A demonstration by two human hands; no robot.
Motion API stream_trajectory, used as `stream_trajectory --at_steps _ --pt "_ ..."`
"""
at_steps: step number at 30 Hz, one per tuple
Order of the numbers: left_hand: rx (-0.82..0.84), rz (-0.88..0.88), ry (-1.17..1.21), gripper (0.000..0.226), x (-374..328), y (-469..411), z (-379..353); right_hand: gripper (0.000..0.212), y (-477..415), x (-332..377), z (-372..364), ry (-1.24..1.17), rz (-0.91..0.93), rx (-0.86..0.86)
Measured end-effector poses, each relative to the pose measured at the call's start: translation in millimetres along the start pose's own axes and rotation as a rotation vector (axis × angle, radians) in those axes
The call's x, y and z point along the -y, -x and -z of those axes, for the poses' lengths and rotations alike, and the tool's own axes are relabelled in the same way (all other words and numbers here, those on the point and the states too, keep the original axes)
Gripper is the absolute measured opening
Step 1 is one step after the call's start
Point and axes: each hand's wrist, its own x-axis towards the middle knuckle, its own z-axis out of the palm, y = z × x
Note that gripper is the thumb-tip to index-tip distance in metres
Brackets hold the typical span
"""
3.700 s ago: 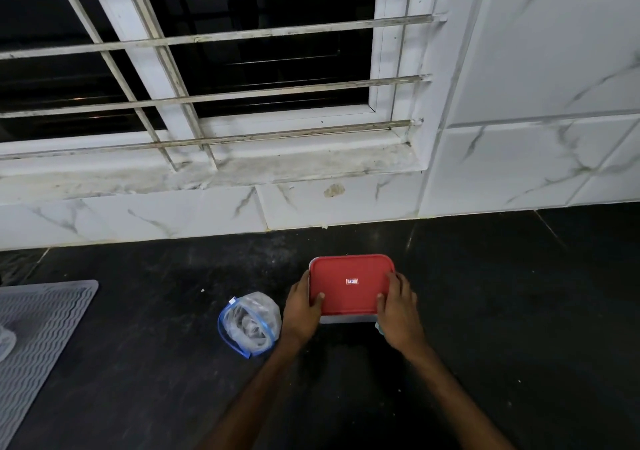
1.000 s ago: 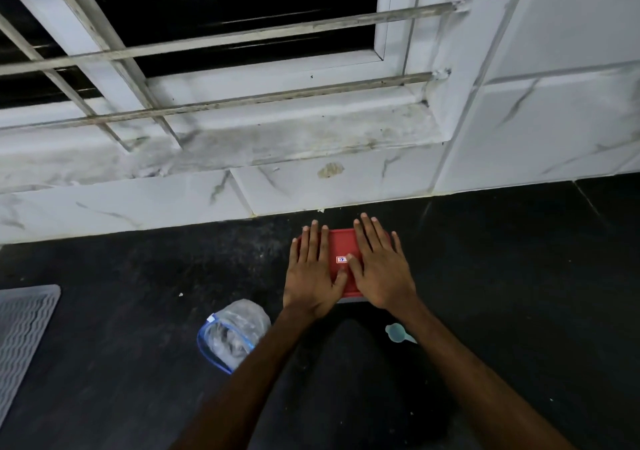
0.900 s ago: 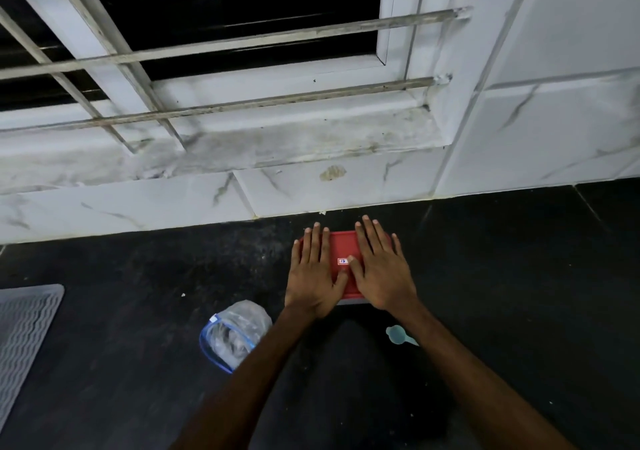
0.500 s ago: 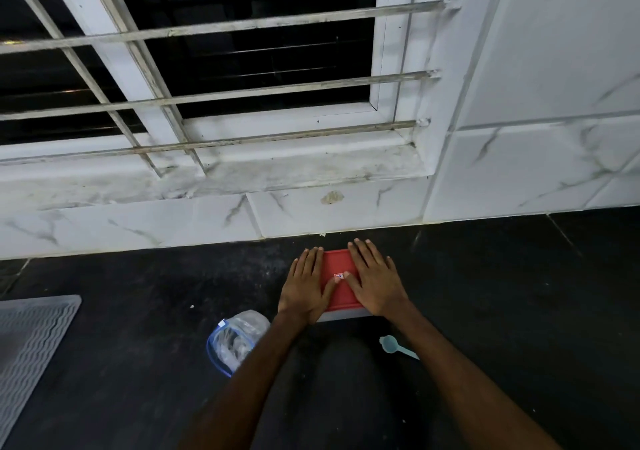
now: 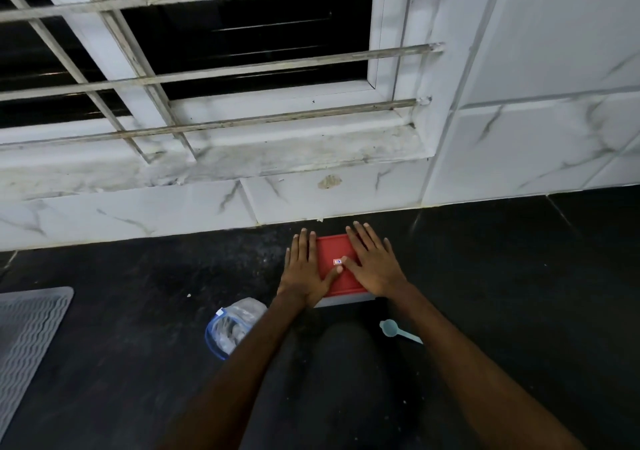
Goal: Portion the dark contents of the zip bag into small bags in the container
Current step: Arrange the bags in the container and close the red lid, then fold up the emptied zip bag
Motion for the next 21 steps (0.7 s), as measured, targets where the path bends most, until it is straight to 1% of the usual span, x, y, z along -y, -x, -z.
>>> stream_trajectory --at_steps 1,2,3,4,5,6,7,9,11,13,15,17,21 --pt "0.034 0.008 0.019 0.098 -0.9 2.2 4.5 0.068 4.9 2.2 7.9 -0.211 -0.030 0.025" --pt "0.067 0.019 0.056 0.096 -2.0 3.4 8.9 0.067 13.2 1.2 14.0 -0.446 -0.070 -0.007" --pt "0.082 0.034 0.114 0.094 -0.9 6.2 11.0 0.065 24.7 -3.1 14.4 -0.632 -0.112 -0.103" --pt "0.068 0.045 0.180 0.091 0.0 9.3 16.2 0.062 39.5 -9.1 14.8 -0.717 -0.163 -0.257" --pt "0.035 0.058 0.245 0.088 3.9 15.1 20.7 0.058 58.3 -17.6 11.0 -0.693 -0.217 -0.393" --pt "-0.023 0.068 0.293 0.085 11.3 22.5 26.9 0.054 75.9 -27.4 4.3 -0.608 -0.250 -0.466" --pt "-0.086 0.077 0.318 0.083 20.5 30.8 30.6 0.054 93.4 -36.8 -4.9 -0.505 -0.258 -0.450" --pt "-0.160 0.103 0.336 0.080 44.1 46.8 34.8 0.054 120.4 -50.3 -26.9 -0.343 -0.261 -0.242" --pt "-0.179 0.133 0.352 0.077 68.7 58.9 37.2 0.038 136.9 -56.7 -42.9 -0.221 -0.255 -0.076" --pt "-0.196 0.157 0.361 0.074 89.6 69.8 40.4 0.029 141.6 -55.7 -48.7 -0.117 -0.219 -0.011" --pt "-0.199 0.178 0.370 0.072 105.0 80.2 41.2 0.024 138.4 -52.6 -47.6 -0.111 -0.249 0.019" --pt "-0.185 0.193 0.381 0.069 118.2 89.8 40.7 0.020 131.2 -47.7 -42.7 -0.183 -0.296 -0.027" --pt "-0.179 0.212 0.404 0.067 138.4 104.3 40.4 0.016 121.2 -43.2 -22.6 -0.331 -0.337 -0.297"
